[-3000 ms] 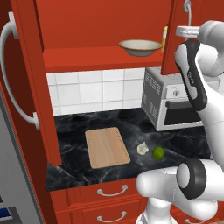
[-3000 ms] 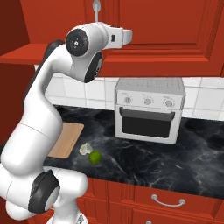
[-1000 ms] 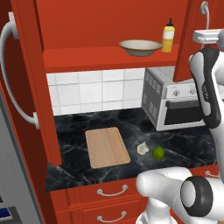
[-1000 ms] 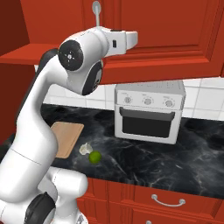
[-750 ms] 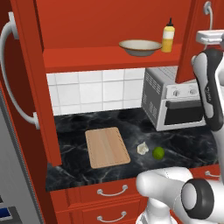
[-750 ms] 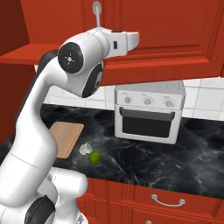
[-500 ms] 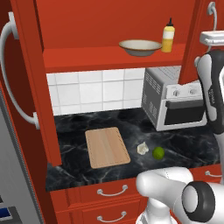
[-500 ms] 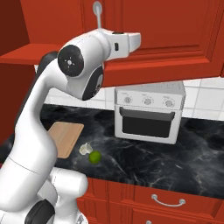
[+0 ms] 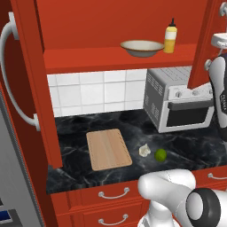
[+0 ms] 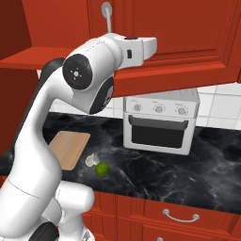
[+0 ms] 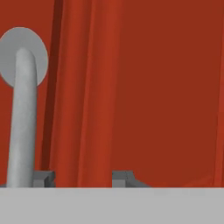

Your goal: Open the cabinet. Place the bowl and condiment on the counter. Then place the lime and garlic on the cutting board.

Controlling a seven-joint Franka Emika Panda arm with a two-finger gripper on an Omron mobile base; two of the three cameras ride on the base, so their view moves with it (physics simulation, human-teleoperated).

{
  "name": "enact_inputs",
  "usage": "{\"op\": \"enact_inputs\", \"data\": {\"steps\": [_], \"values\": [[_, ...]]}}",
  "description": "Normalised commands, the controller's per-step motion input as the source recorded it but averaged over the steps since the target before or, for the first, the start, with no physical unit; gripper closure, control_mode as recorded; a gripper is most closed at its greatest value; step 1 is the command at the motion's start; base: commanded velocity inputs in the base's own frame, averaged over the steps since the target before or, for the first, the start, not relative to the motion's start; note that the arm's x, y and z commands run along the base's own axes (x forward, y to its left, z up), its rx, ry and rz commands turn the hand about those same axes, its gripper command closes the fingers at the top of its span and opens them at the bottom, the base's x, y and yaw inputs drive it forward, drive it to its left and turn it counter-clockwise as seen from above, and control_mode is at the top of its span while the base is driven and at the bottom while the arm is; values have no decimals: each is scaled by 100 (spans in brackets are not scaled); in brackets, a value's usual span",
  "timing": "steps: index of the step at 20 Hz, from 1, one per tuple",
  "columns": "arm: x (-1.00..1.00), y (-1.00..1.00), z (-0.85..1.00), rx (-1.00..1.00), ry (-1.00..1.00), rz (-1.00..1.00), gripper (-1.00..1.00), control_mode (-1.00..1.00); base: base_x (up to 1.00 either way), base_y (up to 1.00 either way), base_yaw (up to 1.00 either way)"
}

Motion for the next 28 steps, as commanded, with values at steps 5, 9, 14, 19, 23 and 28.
{"op": "enact_inputs", "data": {"steps": [5, 9, 14, 19, 23, 28], "values": [[-50, -83, 27, 0, 3, 0, 100, -100, 0, 0, 0], [-40, -72, 18, 0, 2, 0, 100, -100, 0, 0, 0], [-1, -2, -1, -3, 0, 0, -100, -100, 0, 0, 0], [-6, -6, 7, -1, 0, 2, -100, -100, 0, 0, 0], [-30, -17, 28, 0, 0, 3, -100, -100, 0, 0, 0], [-34, -14, 25, -3, 4, 6, -100, -100, 0, 0, 0]]}}
